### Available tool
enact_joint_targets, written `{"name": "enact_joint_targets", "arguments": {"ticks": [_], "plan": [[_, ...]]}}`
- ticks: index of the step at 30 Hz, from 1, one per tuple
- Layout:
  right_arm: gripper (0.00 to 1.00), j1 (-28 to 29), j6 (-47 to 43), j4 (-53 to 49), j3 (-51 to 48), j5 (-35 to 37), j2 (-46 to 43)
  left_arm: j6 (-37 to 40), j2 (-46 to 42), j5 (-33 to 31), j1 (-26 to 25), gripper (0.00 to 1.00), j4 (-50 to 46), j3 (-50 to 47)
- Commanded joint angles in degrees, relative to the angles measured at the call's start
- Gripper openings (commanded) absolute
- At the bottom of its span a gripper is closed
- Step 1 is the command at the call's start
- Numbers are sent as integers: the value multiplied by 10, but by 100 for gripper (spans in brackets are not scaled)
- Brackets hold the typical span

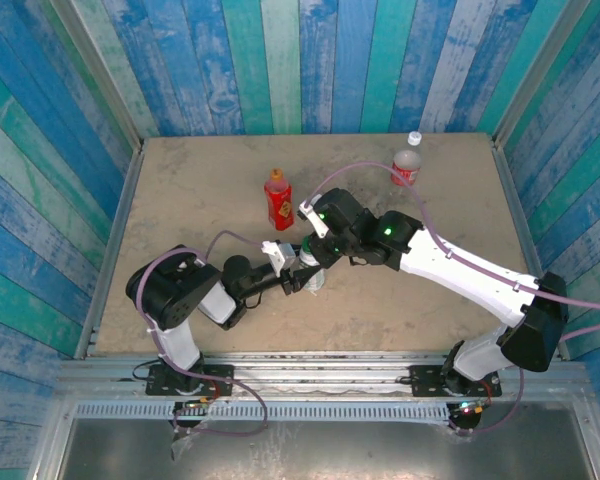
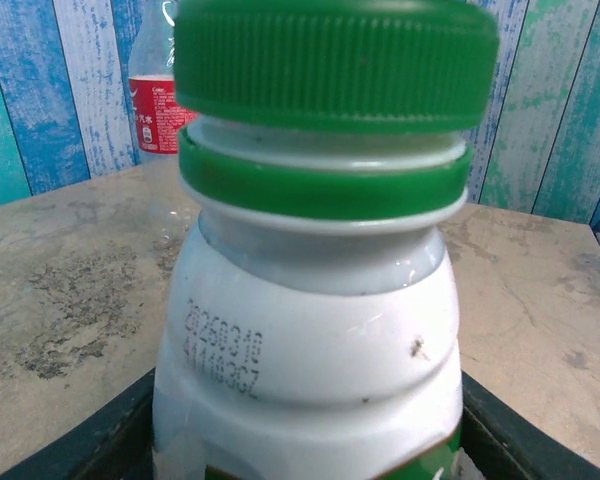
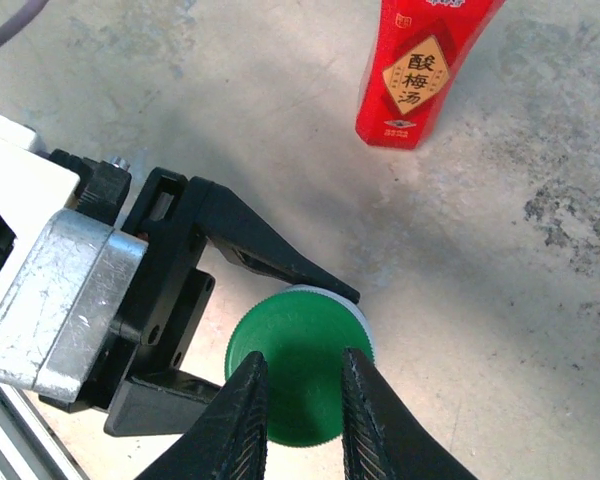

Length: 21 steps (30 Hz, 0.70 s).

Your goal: Screw on the bottle caps

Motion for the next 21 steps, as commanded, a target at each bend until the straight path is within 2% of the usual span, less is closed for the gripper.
{"name": "enact_joint_targets", "arguments": {"ticks": [1,6,8,16,21], "plan": [[24,-5,13,-26,-30,-7,6,7,0,12,-4,62,-55,-5],[28,-8,17,-26,-25,-12,5,7,-2,14,-4,62,-56,-5],[34,-11,17,-19,-16,-16,3,7,-1,14,-3,62,-56,-6],[39,-48,34,17,-3,-69,2,-6,6,17,-4,59,-60,1],[39,-68,41,28,-10,-107,6,-2,5,17,-3,58,-63,0]]}}
